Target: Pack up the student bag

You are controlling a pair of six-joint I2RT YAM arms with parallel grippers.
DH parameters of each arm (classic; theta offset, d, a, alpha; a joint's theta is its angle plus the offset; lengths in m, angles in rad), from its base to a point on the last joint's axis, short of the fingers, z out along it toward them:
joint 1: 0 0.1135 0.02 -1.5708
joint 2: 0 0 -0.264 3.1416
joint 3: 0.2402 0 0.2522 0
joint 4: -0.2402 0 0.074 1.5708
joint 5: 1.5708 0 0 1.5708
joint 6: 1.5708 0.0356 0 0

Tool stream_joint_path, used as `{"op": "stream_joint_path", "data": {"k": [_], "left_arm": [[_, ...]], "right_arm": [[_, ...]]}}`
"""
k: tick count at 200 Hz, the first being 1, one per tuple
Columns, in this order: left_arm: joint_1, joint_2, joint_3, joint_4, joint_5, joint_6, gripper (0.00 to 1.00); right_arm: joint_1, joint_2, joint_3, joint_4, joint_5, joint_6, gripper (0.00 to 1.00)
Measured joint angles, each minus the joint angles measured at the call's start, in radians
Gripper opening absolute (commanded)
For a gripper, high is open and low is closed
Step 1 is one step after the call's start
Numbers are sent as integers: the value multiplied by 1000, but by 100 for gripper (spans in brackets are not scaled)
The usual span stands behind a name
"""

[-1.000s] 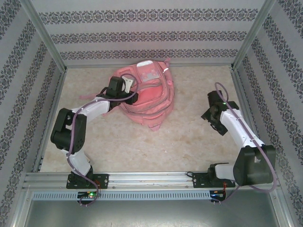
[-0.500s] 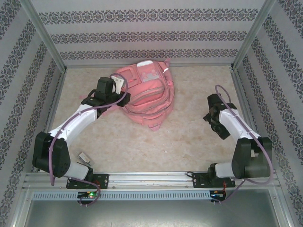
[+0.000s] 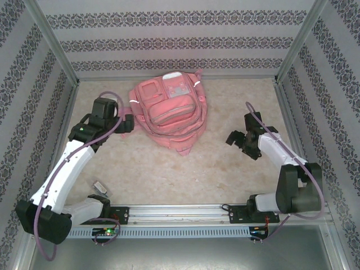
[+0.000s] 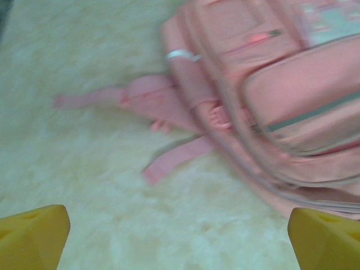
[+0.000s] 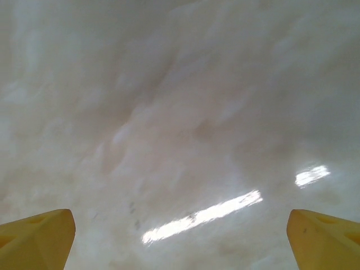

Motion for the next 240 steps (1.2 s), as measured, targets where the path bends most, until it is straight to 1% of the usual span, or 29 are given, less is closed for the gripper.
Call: {"op": "stream_joint_path", "data": {"k": [20,34,47,68,75,83,113,142,170,189,202,222,226,230,240], "left_arm": [[51,16,-12,-113,-45,-107,100],[107,27,-35,-192,-55,-201,100],[213,25,-82,-247,-16,-276,100],[395,25,-181,-291,74,-341,100],[431,32,-208,-310,93,-358,100],[454,47,-229,-331,108,-378,100],[473,138,-268,-365,154,-455,100],[480,212,-309,-397,155,-518,99],[511,226,-335,-418,169,-541,100],[513,227,-344,-426,198,-565,100],[525,233,-376,-412,239,-590,95],[552,289,-479,-374,315,-629,93],[553,298,-489,-359,341,-640,92],[557,301,-489,-350,344,-642,91],[563,291,-489,-352,348,-652,85]], "right_arm": [[92,-26,4,6,-52,-53,92],[168,-26,24,3,-73,-88,91],[235,-26,45,1,-91,-114,91],[312,-20,77,-6,-114,-142,91],[325,-18,86,-10,-117,-146,91],[334,-17,97,-15,-118,-149,91],[339,-18,133,-42,-117,-150,91],[339,-30,148,-74,-114,-158,92],[339,-29,165,-117,-113,-176,92],[339,-16,193,-147,-113,-191,92],[339,-6,213,-161,-110,-199,92],[338,8,243,-176,-109,-209,92],[338,12,249,-180,-109,-213,92],[336,15,255,-180,-109,-216,92],[336,23,266,-183,-109,-220,92]]}}
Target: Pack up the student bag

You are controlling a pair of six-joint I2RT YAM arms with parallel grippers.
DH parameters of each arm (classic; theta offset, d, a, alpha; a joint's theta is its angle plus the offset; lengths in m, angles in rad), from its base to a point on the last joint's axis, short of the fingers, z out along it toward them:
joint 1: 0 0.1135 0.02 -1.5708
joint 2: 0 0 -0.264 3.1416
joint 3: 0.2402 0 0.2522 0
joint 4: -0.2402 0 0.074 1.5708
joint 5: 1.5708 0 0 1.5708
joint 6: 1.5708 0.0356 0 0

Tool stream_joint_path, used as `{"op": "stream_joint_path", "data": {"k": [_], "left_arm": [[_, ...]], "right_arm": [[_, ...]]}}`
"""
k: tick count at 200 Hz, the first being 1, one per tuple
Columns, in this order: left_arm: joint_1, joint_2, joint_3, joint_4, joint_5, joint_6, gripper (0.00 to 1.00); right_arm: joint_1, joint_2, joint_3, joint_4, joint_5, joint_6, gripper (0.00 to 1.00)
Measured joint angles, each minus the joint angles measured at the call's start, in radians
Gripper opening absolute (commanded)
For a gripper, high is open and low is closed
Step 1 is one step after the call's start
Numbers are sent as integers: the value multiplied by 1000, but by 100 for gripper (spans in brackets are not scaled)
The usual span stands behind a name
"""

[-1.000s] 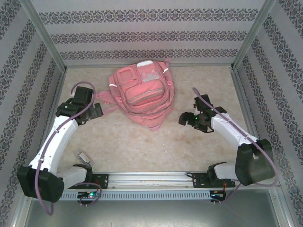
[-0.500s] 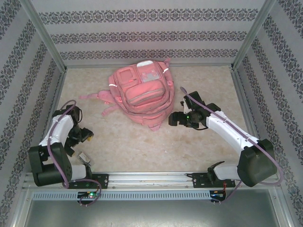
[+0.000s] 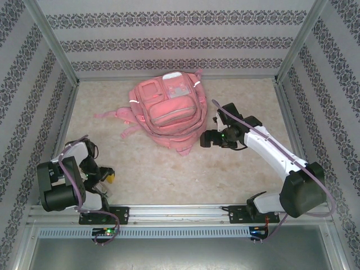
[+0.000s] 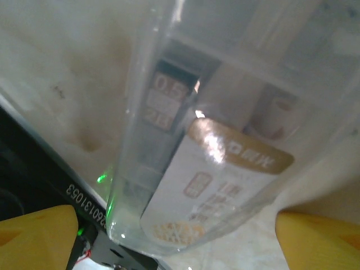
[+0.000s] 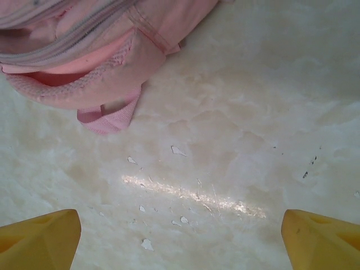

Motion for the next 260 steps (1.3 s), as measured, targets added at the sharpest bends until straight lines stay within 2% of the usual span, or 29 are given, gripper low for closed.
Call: {"op": "stream_joint_path", "data": {"k": [44,68,99,166,226,242,260], "left_arm": [[0,-58,-34,55,52,-39,58],[-23,-66,-33,60,87,-44,53],[-76,-122,2,60,121,-68,36],[-273,-70,122,63,144,-95,38],[-635,82,227,171,120,-196,41],[-713,135,227,219,124,-233,46],[-746,160,234,233,126,-256,55]], "right_arm": [[-31,51,26,0,-18,-3,92],[-33,76,43,0,-33,-3,91],[-33,81,61,3,-49,2,91],[-32,93,63,23,-88,43,91],[-24,123,71,43,-105,53,92],[-3,131,72,58,-105,48,93],[43,132,72,87,-105,24,92]]}}
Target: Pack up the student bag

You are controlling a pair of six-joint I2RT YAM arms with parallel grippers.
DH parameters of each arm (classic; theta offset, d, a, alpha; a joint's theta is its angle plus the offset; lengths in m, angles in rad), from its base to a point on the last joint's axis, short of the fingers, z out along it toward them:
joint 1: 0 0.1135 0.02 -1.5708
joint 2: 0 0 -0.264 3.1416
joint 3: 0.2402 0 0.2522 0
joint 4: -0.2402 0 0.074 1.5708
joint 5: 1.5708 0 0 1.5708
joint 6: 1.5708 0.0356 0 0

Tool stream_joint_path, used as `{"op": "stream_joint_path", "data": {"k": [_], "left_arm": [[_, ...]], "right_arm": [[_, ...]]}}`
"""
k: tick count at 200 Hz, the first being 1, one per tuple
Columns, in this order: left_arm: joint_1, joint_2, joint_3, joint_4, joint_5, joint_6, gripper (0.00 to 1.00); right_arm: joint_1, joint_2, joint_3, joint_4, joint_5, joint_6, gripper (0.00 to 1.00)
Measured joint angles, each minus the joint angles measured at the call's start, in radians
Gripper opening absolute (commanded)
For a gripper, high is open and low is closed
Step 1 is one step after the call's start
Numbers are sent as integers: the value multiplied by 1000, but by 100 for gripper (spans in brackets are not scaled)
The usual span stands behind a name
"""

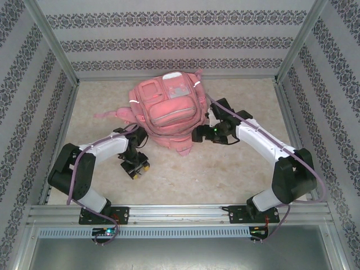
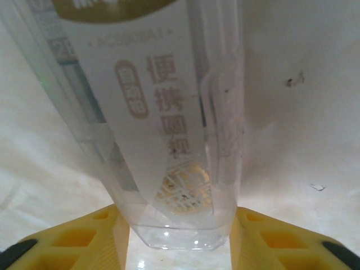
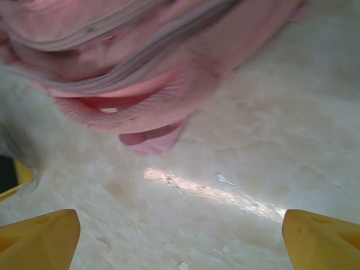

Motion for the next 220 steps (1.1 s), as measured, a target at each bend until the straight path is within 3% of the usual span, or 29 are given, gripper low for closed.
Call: {"op": "stream_joint_path", "data": {"k": [21,56,76,102,118,160,220], "left_arm": [[4,-1,39,-14,-30,-1,72],[100,-93,105,-72,-69,27,83],[238,-193,111,-131,-97,67,85],[485,-289,111,-178,-166,180,89],[566,-309,108,-174,-227,271,93],[610,-304,62,-113,-269,425,96],[658,-287,54,-74,-264,501,96]], "right_arm": [[54,0,0,45,-11,-38,91],[184,48,46,63,-11,-140,91],[312,120,115,64,6,-216,91],[490,270,258,76,39,-318,91],[571,375,355,79,68,-372,91],[658,620,582,56,110,-481,92],[692,830,777,-35,243,-562,86]]}}
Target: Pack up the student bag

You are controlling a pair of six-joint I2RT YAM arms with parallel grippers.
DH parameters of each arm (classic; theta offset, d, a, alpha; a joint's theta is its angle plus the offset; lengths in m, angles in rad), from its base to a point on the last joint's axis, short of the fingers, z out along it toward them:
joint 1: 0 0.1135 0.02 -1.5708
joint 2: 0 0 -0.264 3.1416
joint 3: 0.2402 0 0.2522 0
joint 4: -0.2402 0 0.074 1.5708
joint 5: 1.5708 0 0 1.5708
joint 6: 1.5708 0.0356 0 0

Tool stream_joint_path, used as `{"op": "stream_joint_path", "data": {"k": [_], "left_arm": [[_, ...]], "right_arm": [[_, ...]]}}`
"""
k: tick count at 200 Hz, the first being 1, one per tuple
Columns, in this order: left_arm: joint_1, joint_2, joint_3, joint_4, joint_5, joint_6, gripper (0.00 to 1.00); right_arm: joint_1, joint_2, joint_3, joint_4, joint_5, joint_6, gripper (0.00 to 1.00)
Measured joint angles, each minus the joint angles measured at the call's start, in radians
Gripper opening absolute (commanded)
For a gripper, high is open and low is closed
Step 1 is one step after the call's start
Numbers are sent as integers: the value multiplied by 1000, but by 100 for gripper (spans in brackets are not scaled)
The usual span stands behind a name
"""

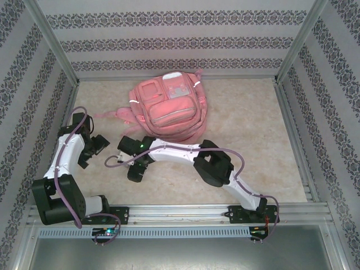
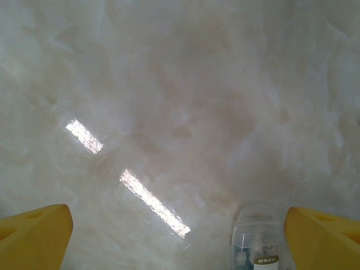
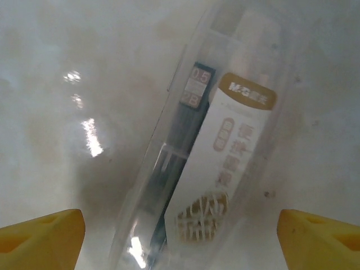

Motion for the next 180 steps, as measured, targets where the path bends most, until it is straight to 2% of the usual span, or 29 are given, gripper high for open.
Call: {"op": "stream_joint_path", "data": {"k": [38,53,76,120,149,180], "left_arm": [[0,-2,0,20,44,50,96],[2,-12,0,40,80,84,98],[3,-54,0,80,154,140,100],[-14,-127,21,205,359,247,100],[-126,-100,77,269,400,322,100],[-323,10,198,301,386,438,100]], "right_arm": [[6,23,16,-24,48,-16,68],[8,23,13,-24,52,-19,58],[12,9,-10,-5,46,-10,50],[-25,-131,-203,45,58,54,46],[-110,-363,-411,93,51,126,47],[-243,-662,-620,152,53,186,47]]}}
